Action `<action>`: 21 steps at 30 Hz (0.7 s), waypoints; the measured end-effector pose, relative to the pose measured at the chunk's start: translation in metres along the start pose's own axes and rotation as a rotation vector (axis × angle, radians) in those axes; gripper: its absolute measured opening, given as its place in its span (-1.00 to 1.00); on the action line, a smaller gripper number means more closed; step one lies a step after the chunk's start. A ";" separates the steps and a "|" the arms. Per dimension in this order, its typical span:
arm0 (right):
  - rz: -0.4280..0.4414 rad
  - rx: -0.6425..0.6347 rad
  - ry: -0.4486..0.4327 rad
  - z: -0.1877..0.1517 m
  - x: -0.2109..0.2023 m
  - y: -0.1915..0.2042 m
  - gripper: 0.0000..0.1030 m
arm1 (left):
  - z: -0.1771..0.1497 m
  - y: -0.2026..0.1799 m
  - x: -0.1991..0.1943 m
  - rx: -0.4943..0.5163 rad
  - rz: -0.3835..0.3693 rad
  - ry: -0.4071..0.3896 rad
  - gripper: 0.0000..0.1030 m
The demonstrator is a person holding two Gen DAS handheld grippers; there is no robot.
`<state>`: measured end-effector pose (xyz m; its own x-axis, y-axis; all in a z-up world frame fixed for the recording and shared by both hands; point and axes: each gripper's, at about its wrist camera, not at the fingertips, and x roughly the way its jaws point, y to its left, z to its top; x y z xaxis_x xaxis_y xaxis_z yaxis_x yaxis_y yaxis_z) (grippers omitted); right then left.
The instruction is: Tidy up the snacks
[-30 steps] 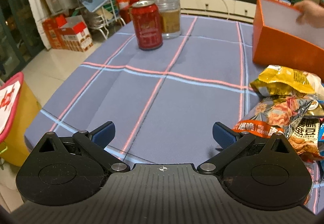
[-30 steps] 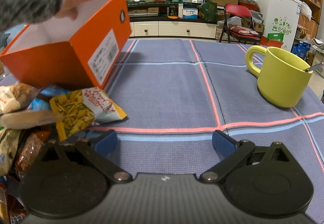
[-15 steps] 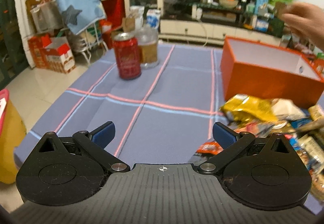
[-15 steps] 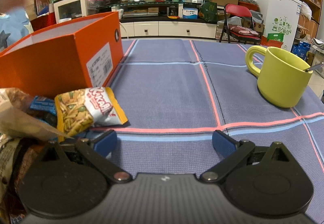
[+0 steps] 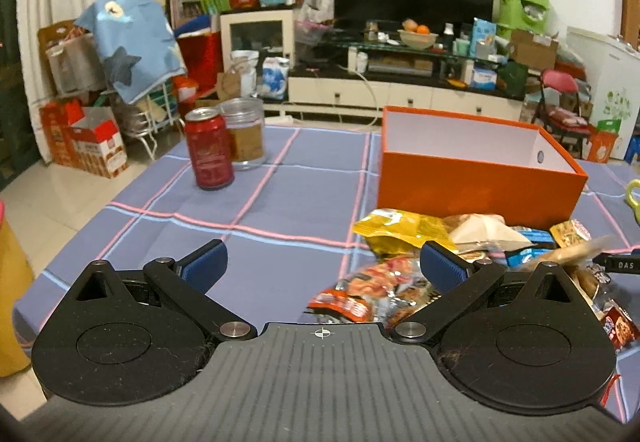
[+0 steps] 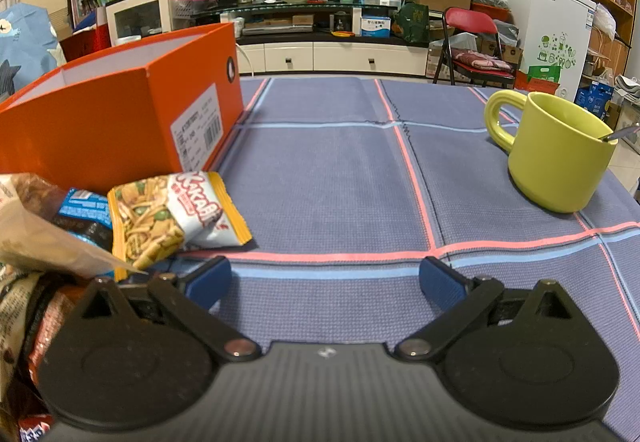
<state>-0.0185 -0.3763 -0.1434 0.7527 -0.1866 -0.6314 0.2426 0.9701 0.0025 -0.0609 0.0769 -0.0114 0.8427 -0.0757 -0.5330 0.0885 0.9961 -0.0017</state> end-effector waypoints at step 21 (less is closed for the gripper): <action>0.000 0.000 0.000 0.000 0.000 0.000 0.93 | -0.002 -0.005 -0.005 0.012 -0.040 -0.019 0.72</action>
<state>-0.0185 -0.3763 -0.1434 0.7526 -0.1867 -0.6315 0.2426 0.9701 0.0024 -0.0668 0.0721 -0.0101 0.8483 -0.1168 -0.5165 0.1287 0.9916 -0.0129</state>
